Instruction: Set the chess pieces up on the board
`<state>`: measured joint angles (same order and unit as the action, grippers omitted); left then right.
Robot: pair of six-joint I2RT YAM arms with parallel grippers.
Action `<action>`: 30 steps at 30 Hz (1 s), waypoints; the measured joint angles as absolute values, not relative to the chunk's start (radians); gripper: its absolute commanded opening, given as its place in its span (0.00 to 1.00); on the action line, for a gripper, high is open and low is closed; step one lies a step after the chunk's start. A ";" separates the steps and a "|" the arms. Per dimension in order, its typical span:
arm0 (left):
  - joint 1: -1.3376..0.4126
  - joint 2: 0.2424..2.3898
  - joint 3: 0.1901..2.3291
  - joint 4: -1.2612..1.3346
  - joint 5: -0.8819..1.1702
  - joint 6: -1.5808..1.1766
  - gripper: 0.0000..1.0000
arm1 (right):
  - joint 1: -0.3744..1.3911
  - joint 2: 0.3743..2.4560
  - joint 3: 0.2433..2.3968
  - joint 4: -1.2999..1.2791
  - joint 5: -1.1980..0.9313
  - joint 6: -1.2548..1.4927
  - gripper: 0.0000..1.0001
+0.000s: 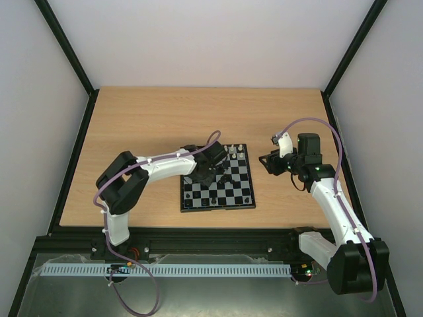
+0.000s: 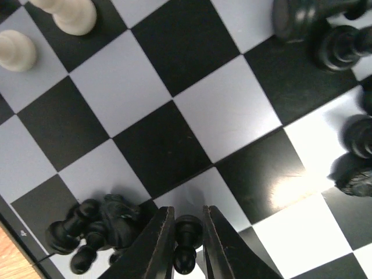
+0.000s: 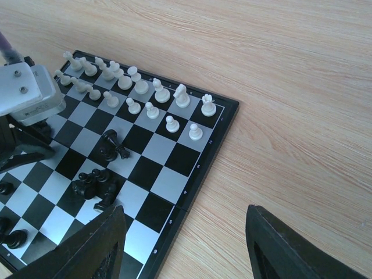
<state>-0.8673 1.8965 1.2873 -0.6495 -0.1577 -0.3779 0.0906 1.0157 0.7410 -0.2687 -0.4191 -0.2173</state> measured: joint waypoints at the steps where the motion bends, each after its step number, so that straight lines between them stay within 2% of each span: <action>1: -0.872 1.897 1.287 -0.649 -0.155 -0.378 0.12 | 0.091 1.016 0.741 -0.269 -0.419 -0.218 0.58; 8: -0.916 1.891 1.281 -0.641 -0.125 -0.374 0.09 | 0.091 1.016 0.741 -0.271 -0.419 -0.219 0.58; 30: -1.002 1.840 1.213 -0.649 -0.093 -0.378 0.08 | 0.091 1.017 0.741 -0.271 -0.426 -0.220 0.58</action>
